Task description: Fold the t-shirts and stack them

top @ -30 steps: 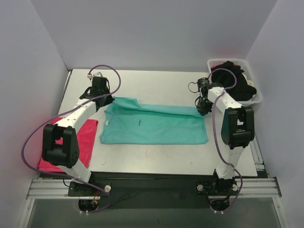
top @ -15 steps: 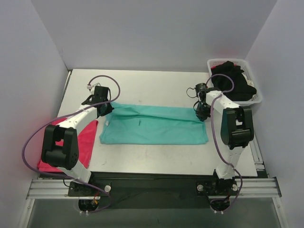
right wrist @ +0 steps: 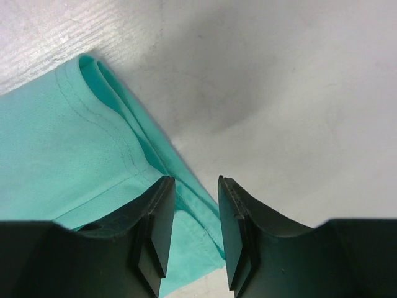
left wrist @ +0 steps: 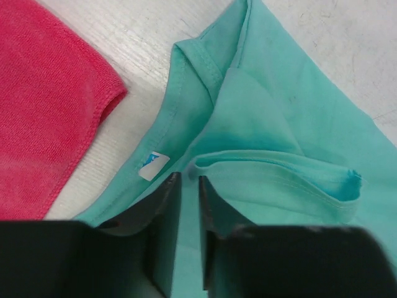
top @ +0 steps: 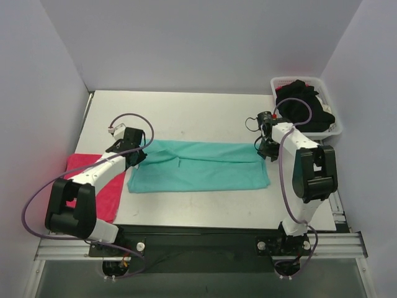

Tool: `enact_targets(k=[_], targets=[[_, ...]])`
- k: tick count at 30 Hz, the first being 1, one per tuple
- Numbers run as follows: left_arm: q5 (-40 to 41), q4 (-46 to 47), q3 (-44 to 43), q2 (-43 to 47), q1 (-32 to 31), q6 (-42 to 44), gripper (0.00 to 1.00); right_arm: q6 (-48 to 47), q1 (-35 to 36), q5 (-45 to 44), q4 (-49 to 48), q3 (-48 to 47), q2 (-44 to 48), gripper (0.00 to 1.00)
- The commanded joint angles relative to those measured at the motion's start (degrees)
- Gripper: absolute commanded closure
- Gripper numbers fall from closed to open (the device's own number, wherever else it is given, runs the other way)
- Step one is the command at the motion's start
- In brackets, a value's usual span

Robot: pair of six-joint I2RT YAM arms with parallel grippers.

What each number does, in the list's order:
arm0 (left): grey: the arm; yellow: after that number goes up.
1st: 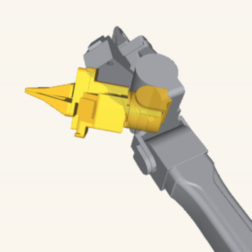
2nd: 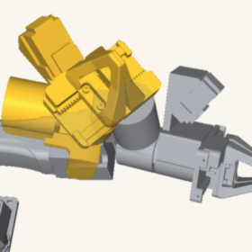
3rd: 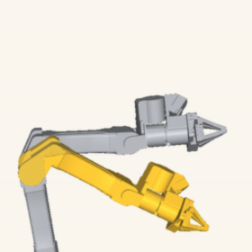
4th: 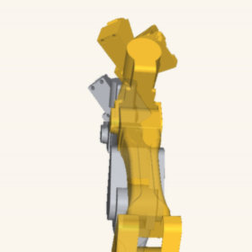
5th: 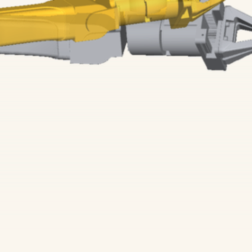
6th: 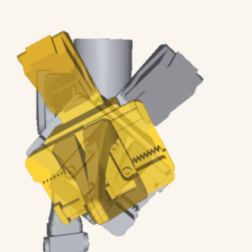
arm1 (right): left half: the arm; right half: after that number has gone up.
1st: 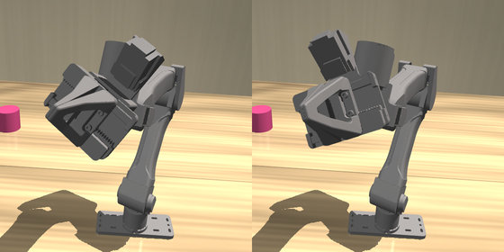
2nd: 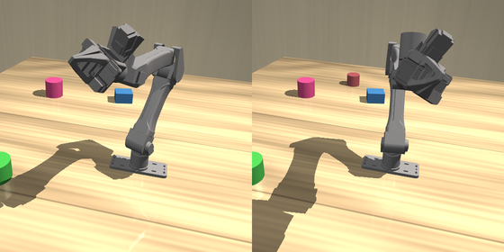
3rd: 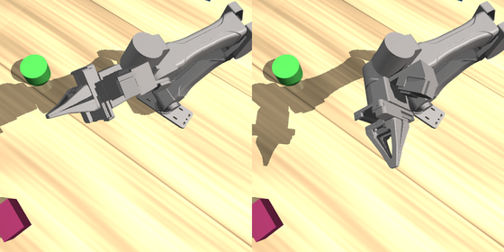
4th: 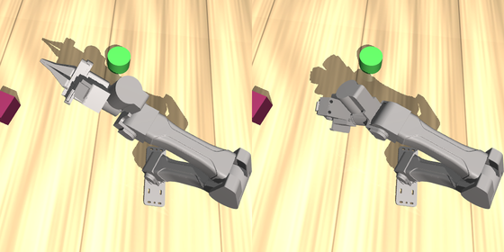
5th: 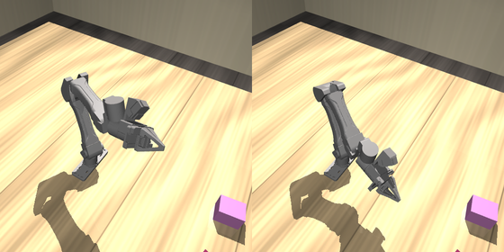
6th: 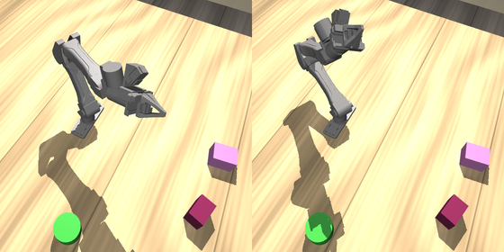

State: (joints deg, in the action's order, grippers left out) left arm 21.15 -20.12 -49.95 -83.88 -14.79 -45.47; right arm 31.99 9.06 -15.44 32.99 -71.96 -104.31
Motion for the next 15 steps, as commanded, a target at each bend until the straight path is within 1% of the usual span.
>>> enact_targets(k=[1,3,4,7,8,10,11,14,15], targets=[[5.7,1.5,1.6,3.9,-1.7,-3.9,0.67,2.3,0.4,-4.7,3.2,0.2,4.1,0.65],[6.9,0.9,2.3,4.8,-3.0,-5.7,0.64,2.6,1.0,-5.1,3.6,-0.1,4.8,0.64],[7.7,0.8,3.0,5.1,-3.4,-6.2,0.60,2.4,1.1,-5.4,3.7,-0.5,5.0,0.63],[9.2,1.0,4.2,6.4,-5.0,-7.7,0.59,2.6,2.2,-5.4,4.1,-1.4,5.5,0.63],[9.0,2.9,5.0,7.0,-5.2,-7.1,0.59,2.5,2.6,-5.2,4.1,-2.3,5.4,0.63],[6.6,6.0,5.5,7.1,-5.3,-5.4,0.58,2.1,4.6,-4.9,4.1,-3.4,5.1,0.62],[5.1,9.3,5.3,6.5,-5.3,-2.9,0.58,2.0,5.4,-4.8,4.1,-4.8,4.4,0.63],[0.6,12.7,2.4,3.0,-5.3,0.9,0.58,2.2,8.4,-3.9,4.2,-6.7,3.2,0.63],[-1.4,13.0,0.2,1.8,-5.3,1.6,0.58,2.4,9.0,-3.7,4.2,-7.6,2.5,0.63]])
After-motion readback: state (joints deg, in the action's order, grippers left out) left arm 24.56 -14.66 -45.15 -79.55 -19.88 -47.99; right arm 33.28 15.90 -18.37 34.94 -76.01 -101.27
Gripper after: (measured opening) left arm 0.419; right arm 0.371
